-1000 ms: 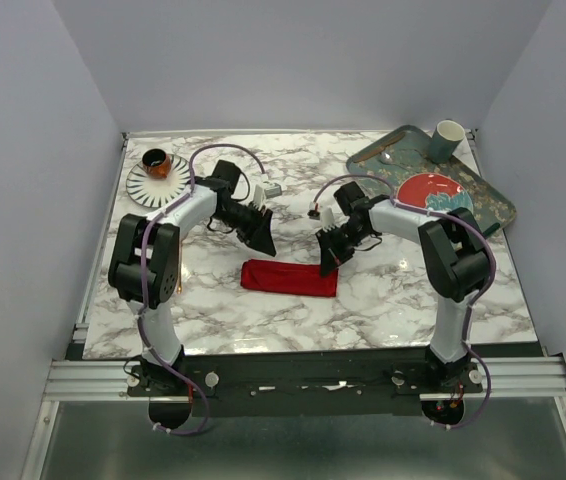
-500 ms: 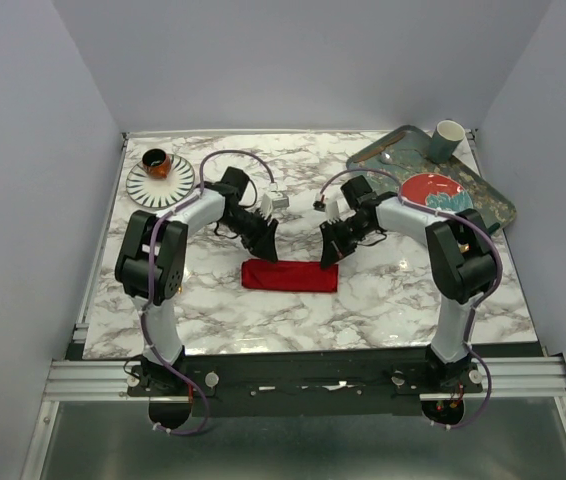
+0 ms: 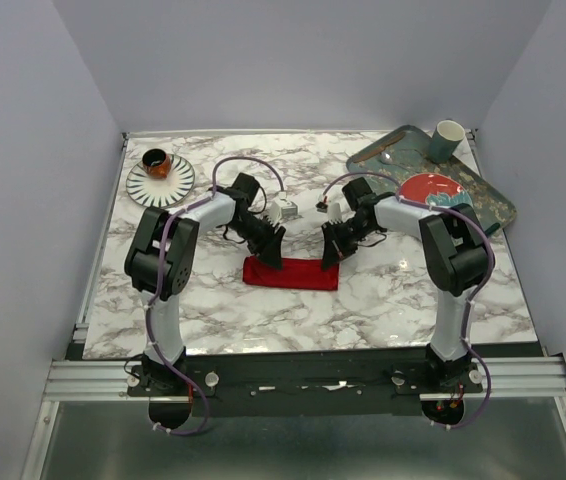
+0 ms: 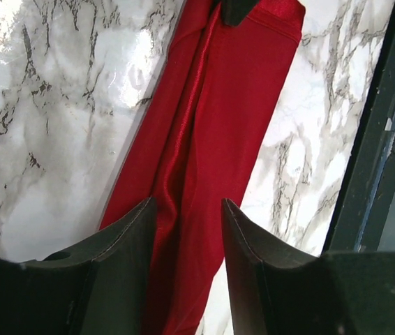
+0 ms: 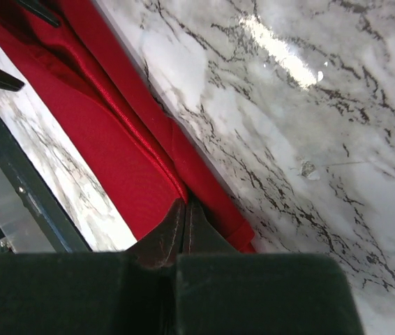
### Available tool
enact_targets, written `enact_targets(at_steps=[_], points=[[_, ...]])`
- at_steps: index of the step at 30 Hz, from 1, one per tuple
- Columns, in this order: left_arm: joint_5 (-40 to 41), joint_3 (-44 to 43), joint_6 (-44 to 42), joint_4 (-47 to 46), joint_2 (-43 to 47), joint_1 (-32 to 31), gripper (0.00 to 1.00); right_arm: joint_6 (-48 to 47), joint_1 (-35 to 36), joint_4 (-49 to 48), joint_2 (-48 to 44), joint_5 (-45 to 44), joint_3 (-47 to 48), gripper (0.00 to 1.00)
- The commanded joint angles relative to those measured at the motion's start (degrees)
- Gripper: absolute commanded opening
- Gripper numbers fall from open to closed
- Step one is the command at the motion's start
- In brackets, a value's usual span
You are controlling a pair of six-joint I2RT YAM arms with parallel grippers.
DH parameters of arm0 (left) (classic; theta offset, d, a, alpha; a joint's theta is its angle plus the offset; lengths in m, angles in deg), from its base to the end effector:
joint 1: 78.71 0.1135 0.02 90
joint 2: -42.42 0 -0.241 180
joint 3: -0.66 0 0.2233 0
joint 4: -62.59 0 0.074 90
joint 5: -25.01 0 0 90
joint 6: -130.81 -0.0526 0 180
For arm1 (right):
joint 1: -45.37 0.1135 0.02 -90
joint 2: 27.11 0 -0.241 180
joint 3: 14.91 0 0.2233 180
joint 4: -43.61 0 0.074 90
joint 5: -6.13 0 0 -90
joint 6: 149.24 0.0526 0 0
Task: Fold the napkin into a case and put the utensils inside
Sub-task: Smooth out the smaller rectangle-folded napkin at the center of the board.
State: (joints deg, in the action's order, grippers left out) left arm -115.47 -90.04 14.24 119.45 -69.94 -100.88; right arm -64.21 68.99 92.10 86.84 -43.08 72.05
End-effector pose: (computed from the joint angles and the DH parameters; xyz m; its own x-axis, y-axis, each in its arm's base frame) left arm 0.3001 -0.1661 0.1486 -0.6407 0.5684 -0.5161 0.7479 0.3098 -0.5871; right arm 0.3026 0.1699 0.1222 -0.8443 -0.4408 -0.3046 -0.5286 0.5921 0.6083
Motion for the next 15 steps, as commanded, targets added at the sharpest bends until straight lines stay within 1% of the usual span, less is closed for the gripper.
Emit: enact_targets(at_steps=[1,2,5,6,8,9,11,12,14,15], points=[[2.8,-0.9,0.6,-1.5,-2.3,-0.7,0.49,0.1,-0.6,-0.4,2.6,-1.7,1.6,0.01],[3.5,-0.9,1.0,-1.8,-2.5,-0.7,0.47,0.0,-0.6,-0.2,2.8,-1.5,1.7,0.01],[4.2,-1.2,1.9,-2.0,-3.1,-0.7,0.37,-0.3,-0.7,0.4,3.1,-1.1,1.9,0.01],[4.9,-1.2,2.3,-2.1,-3.4,-0.6,0.28,-0.4,-0.8,0.6,3.4,-0.9,2.2,0.01],[5.2,-1.3,3.3,-2.0,-3.7,-0.6,0.16,-0.6,-0.8,1.4,3.4,-0.4,2.5,0.03],[4.8,-1.2,4.2,-1.6,-4.1,-0.6,0.08,-0.7,-0.9,1.6,3.4,-0.1,2.7,0.08],[3.7,-1.2,5.1,-1.1,-4.4,-0.4,0.01,-0.7,-0.8,2.0,3.0,0.7,2.7,0.13],[2.5,-1.1,6.1,-0.8,-4.6,-0.2,0.00,-0.7,-0.9,2.1,3.0,0.9,2.7,0.17],[1.0,-1.1,6.7,-0.7,-4.5,-0.1,0.00,-0.7,-0.9,2.6,3.0,1.5,2.9,0.21],[0.3,-1.0,6.8,-0.5,-3.8,0.0,0.00,-0.8,-0.9,2.9,3.0,1.7,3.0,0.26]])
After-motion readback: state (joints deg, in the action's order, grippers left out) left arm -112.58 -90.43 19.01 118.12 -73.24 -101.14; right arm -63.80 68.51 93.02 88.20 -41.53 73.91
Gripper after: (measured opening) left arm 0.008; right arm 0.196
